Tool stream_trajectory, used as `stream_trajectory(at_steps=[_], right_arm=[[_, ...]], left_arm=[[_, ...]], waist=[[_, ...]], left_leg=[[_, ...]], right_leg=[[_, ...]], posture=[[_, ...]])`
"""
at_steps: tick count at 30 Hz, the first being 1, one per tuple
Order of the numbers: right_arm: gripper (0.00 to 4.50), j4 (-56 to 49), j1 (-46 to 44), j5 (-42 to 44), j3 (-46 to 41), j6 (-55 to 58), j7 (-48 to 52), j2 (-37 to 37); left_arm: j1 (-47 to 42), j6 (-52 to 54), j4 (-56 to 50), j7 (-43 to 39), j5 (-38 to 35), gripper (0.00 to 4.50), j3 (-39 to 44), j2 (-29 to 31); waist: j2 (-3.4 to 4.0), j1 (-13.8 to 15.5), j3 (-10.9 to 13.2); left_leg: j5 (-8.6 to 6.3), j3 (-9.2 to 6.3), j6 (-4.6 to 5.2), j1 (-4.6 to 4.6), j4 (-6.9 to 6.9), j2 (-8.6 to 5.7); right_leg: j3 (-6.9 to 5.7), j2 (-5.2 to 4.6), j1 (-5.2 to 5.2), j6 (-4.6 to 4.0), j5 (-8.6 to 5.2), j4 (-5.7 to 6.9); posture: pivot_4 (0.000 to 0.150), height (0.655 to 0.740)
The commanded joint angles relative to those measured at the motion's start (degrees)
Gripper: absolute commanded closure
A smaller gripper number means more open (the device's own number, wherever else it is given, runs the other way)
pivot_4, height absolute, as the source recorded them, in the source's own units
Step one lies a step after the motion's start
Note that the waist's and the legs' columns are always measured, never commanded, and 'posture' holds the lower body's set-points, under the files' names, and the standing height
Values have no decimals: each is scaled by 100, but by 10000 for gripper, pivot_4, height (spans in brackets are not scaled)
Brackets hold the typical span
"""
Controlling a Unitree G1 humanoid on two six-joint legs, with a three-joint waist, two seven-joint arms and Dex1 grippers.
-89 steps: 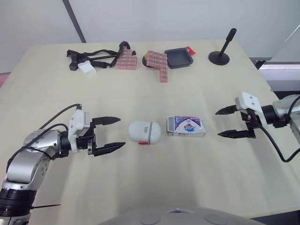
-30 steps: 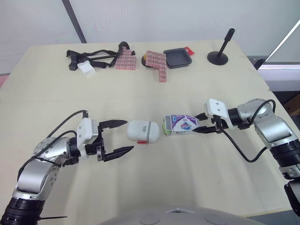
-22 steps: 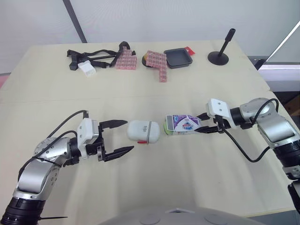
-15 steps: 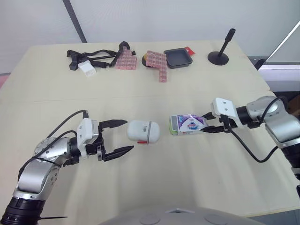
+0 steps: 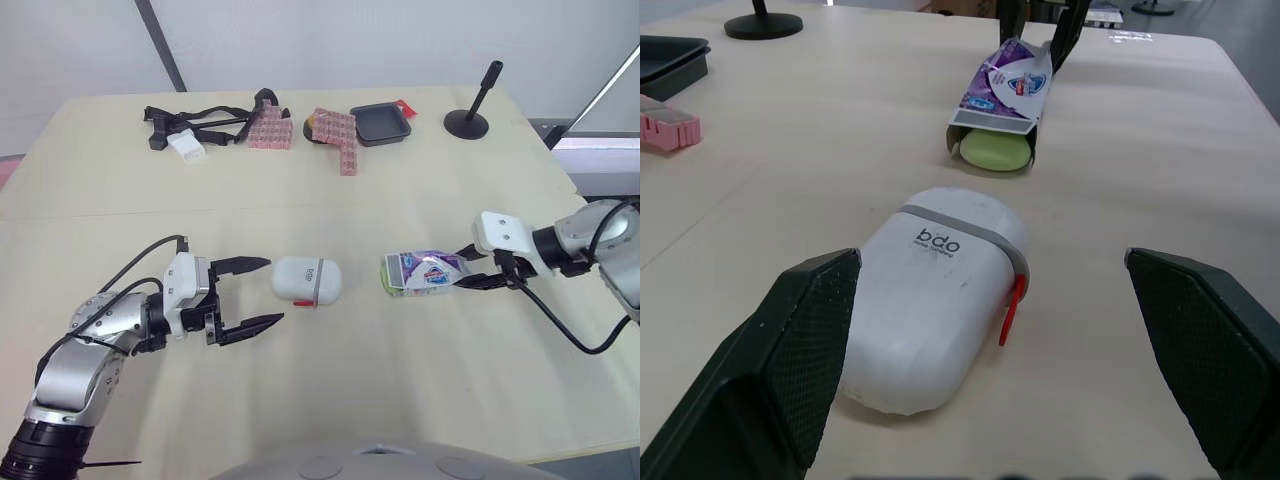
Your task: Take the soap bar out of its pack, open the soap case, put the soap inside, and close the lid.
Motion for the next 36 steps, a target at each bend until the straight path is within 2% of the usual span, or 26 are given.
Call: stream_trajectory(at_steps=[1,26,36], right_arm=[[24661,-130,-40,55,-242,-107,108,-221],[24661,-107,1,300,-707,-129,354,-826],[24661,332,971,610,-1803,-204,625,-1450]], left_arm=[[-35,-131,-48,-69,24,0,52,61],[-181,-323,155,-266,168,0,-98,-37],[-279,-337,247,-223,175,0,-122,-58]], waist=[[0,2,0],[2,19,-2],[4,47,-3]], left_leg=[[0,0,0,0,0,0],[2,0,6,-4,0,4],[2,0,10,-7,2,6]], right_leg=[[0,0,0,0,0,0],[-6,-2,-7,-11,-5,6],[-11,-6,-8,-17,-8,-3]], posture=[[1500,7400],[1500,7400],[1500,7400]])
